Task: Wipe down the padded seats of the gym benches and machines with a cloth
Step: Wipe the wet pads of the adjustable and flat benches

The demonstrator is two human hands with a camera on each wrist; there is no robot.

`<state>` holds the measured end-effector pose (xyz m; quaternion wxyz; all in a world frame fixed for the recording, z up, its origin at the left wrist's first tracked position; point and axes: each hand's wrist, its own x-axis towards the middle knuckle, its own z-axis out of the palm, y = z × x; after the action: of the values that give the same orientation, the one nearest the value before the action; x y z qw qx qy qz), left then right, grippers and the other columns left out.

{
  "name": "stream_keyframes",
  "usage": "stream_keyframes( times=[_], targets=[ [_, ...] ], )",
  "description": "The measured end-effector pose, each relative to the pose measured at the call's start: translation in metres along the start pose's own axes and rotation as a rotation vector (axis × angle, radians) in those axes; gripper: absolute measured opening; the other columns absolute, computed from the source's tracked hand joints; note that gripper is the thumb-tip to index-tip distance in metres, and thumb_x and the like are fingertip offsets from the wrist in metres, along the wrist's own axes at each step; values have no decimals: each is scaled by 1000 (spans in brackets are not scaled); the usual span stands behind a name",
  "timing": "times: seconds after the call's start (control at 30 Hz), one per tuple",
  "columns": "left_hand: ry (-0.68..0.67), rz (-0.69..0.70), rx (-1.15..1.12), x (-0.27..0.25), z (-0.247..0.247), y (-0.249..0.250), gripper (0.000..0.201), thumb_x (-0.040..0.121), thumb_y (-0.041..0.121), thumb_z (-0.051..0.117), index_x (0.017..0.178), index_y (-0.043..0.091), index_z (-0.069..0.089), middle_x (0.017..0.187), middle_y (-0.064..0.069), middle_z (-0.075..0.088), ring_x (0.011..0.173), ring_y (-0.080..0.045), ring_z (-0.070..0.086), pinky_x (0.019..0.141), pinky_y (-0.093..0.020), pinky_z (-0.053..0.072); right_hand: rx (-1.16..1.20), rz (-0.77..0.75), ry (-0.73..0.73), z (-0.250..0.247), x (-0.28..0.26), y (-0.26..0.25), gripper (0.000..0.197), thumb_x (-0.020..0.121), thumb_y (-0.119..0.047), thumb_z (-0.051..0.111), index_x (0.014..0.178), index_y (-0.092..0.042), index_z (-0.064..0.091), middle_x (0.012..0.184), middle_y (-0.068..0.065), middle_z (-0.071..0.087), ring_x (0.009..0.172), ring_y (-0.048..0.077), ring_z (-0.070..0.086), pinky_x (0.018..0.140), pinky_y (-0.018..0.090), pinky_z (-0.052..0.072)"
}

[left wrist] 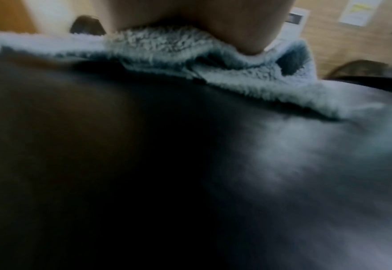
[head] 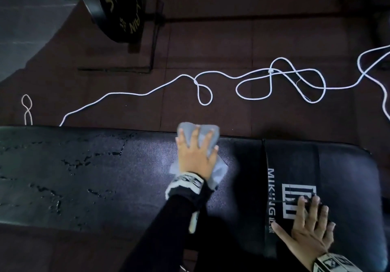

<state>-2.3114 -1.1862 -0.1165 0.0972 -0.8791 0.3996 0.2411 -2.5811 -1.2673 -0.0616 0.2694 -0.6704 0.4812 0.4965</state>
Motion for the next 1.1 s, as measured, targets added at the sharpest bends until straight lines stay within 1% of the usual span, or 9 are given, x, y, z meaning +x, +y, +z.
stream_keyframes(
  times=[0.2, 0.33, 0.5, 0.67, 0.77, 0.83, 0.93, 1.03, 1.1],
  targets=[
    [72, 116, -137, -89, 50, 15, 63, 89, 50, 42, 148, 39, 26, 157, -7, 23, 141, -49, 15, 110, -58, 27, 1, -4, -1, 2, 4, 2, 103, 80, -78, 25, 111, -25, -57, 119, 5, -66, 93, 22, -66, 111, 48, -15],
    [54, 81, -160, -131, 66, -30, 71, 86, 47, 41, 151, 39, 15, 155, -9, 24, 138, -48, 22, 103, -60, 35, 1, -15, 24, 5, 6, 4, 103, 80, -77, 26, 114, -24, -55, 120, 5, -65, 93, 21, -67, 111, 48, -16],
    [10, -145, -199, -108, 51, -87, 58, 97, 54, 9, 152, 38, 3, 159, -5, 7, 142, -45, 10, 109, -62, 24, 44, -55, 79, 9, 7, 6, 103, 78, -80, 26, 125, -25, -47, 121, 0, -65, 100, 19, -65, 109, 45, -21],
    [39, -394, -276, -35, 9, -81, 59, 97, 54, 16, 146, 41, -16, 159, -7, -17, 139, -44, -23, 112, -55, -7, 46, -31, 109, 14, 14, 8, 106, 59, -92, 5, 124, -26, -48, 122, 0, -65, 96, 17, -66, 110, 44, -18],
    [-29, -369, -203, -6, -15, -50, 61, 97, 56, 12, 148, 38, -15, 158, -9, -19, 137, -50, -22, 110, -57, -9, 96, -79, 222, 22, 17, 10, 104, 76, -81, 30, 131, -27, -40, 121, -4, -65, 98, 14, -66, 112, 43, -14],
    [-70, -283, -171, 2, -24, -25, 62, 96, 58, 9, 148, 35, -16, 157, -8, -20, 135, -50, -26, 107, -56, -13, 168, -133, 351, 24, 14, 10, 101, 72, -79, 35, 143, -30, -16, 135, -11, -53, 115, 8, -56, 110, 35, -18],
    [-105, -179, -203, 2, -23, 10, 65, 93, 63, 4, 148, 34, -16, 151, -4, -27, 130, -47, -33, 108, -56, -15, 321, -166, 349, 30, 21, 15, 105, 66, -81, 40, 147, -19, 20, 156, 10, 3, 144, 16, -12, 112, 33, -11],
    [-71, -152, -373, -6, -12, 26, 78, 80, 69, -4, 149, 35, -11, 151, -2, -29, 132, -39, -38, 113, -52, -17, 277, -117, 557, 25, 18, 7, 97, 67, -66, 64, 142, -9, 36, 152, 18, 23, 137, 37, 18, 110, 53, 10],
    [10, -154, -498, -18, -7, 27, 83, 80, 73, -6, 152, 32, -1, 156, 0, -23, 134, -31, -36, 116, -47, -14, 314, -137, 640, 10, 11, -3, 92, 70, -71, 47, 138, -9, 42, 148, 20, 27, 134, 41, 22, 108, 56, 17]
  ],
)
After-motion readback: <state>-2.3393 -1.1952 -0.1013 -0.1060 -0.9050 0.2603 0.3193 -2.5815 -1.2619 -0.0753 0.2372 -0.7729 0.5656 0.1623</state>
